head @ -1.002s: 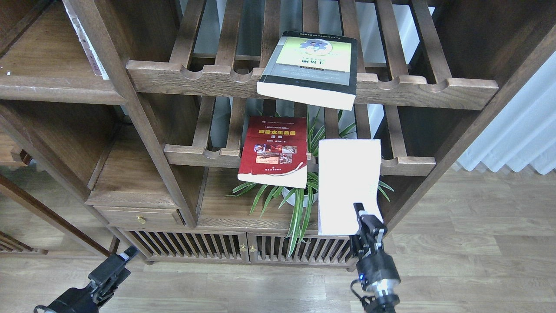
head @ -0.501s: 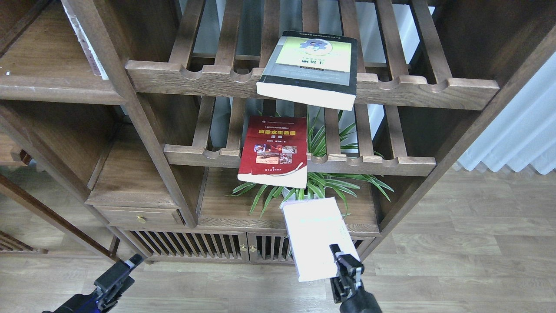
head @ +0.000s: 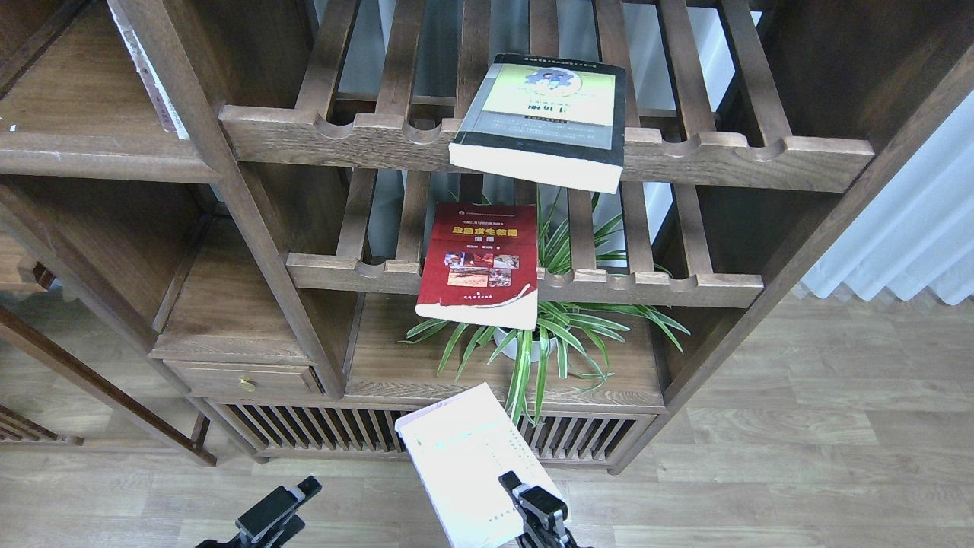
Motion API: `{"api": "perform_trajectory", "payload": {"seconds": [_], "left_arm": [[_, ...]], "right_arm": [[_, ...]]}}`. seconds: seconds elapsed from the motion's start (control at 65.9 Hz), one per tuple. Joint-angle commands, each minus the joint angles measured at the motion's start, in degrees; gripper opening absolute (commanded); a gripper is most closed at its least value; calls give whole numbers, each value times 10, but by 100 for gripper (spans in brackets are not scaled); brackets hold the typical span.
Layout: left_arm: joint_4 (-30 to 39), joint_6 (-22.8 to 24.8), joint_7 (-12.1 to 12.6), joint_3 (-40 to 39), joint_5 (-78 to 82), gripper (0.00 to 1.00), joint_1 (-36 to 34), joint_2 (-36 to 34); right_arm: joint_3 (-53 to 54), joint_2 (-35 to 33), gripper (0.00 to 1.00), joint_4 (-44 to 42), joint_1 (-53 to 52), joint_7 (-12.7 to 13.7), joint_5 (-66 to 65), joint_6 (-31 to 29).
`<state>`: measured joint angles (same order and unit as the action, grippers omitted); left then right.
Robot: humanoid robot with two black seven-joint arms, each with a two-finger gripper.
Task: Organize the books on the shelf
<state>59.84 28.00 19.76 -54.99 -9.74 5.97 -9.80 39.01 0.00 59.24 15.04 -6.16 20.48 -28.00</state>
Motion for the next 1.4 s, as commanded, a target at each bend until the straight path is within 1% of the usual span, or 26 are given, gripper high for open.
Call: {"api": "perform_trajectory", "payload": {"seconds": [0.0,0.121,0.379,0.546,0.744,0.789,0.804,0.835,0.85,0.895,0.911,0.971,1.032,1.047,1.078,1.093,1.108,1.123,1.138,1.154,1.336,1.366,1.381], "left_arm": [[-7,0,-2,17,2,100,-10,26],[-14,0,-1,23,3,100,-18,38],[-72,0,-3,52,3,100,-44,68],[-76,0,-5,58,2,100,-41,96],[-75,0,-4,60,0,99,-45,98],[-75,0,-5,59,-4,94,-45,98],[-75,0,-5,58,-4,90,-44,98],[-75,0,-5,58,-4,87,-42,98],[-75,0,-6,58,-5,80,-40,98],[-75,0,-9,58,-7,71,-37,97],[-74,0,-12,58,-10,67,-36,97],[-73,0,-17,61,-17,61,-32,97],[-73,0,-20,67,-19,51,-32,97],[-73,0,-21,69,-19,46,-32,97],[-73,0,-21,71,-19,41,-32,96],[-73,0,-21,74,-19,34,-31,95],[-73,0,-21,74,-19,31,-31,95],[-73,0,-22,75,-19,26,-30,94],[-72,0,-23,76,-20,19,-28,94],[-71,0,-24,77,-23,7,-27,94],[-69,0,-21,84,-24,6,-28,94],[-69,0,-22,84,-25,6,-28,93],[-69,0,-23,83,-25,5,-28,92]], "right_arm": [[-12,0,10,0,1,11,0,0],[-21,0,10,0,0,14,0,0],[-26,0,10,0,2,14,-3,0],[-26,0,10,0,4,14,-4,0],[-26,0,11,-1,7,14,-8,0],[-26,0,11,-1,7,14,-8,0],[-26,0,11,-1,8,14,-8,0],[-26,0,11,-1,7,14,-8,0],[-26,0,11,-3,8,14,-8,0],[-26,0,11,-4,7,13,-8,0],[-26,0,12,-4,7,14,-8,0],[-26,0,12,-4,7,14,-8,0],[-26,0,12,-4,8,14,-9,0],[-26,0,12,-4,8,14,-10,0],[-26,0,12,-4,8,14,-11,0],[-26,0,12,-5,8,13,-11,0],[-26,0,12,-5,8,13,-11,0],[-26,0,12,-6,8,13,-11,0],[-26,0,12,-7,8,13,-11,0],[-26,0,12,-8,8,13,-12,0],[-26,0,12,-8,7,13,-12,0],[-26,0,15,-8,8,13,-12,0],[-26,0,19,-8,9,13,-12,0]]}}
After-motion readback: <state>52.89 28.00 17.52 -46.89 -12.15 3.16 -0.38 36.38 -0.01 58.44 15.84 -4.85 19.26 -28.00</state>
